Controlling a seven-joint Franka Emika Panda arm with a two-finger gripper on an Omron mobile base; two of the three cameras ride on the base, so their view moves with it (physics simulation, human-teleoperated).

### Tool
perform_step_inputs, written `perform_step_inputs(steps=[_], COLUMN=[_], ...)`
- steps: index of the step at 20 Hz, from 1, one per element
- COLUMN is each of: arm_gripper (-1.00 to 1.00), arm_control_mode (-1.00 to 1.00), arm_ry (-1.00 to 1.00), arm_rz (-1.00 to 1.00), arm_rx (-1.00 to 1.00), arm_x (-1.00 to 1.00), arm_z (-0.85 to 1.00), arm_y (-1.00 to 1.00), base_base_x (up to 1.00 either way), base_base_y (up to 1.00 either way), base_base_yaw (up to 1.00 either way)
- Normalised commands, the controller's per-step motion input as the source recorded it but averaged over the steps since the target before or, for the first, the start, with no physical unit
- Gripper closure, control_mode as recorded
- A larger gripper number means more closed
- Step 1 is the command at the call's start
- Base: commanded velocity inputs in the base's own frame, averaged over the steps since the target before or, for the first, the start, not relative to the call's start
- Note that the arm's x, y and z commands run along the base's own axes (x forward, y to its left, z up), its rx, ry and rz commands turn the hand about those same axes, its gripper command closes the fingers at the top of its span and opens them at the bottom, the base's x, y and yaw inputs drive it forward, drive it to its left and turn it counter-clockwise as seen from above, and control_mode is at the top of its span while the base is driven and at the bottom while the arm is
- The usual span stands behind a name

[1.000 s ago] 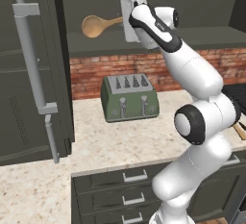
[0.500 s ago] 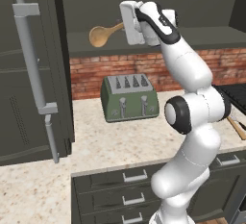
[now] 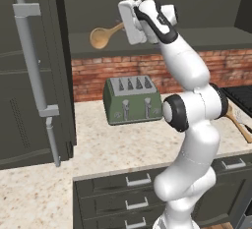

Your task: Organize the utensils by type. Pick up the wooden spoons from the counter and place them in the open cabinet. Then pick up the metallic utensils from the counter and place them in the open drawer.

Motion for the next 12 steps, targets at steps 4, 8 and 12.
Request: perform_step_inputs(steps=[4,8,12], arm_gripper=[1.0,1.0,1.0], arm_control_mode=[-1.0,-1.0,-1.0], arm_ry=[0.0,0.0,0.0], arm_rz=[-0.09,-0.13,-0.16], arm_rx=[-0.02,-0.01,-0.01], arm_x=[0.14,0.16,0.17], arm_z=[-0.01,-0.03,-0.06], arm_y=[0.17,0.1,0.03], base_base_x=[0.0,0.0,0.0], base_base_y=[0.0,0.0,0.0], base_base_yaw=[0.0,0.0,0.0])
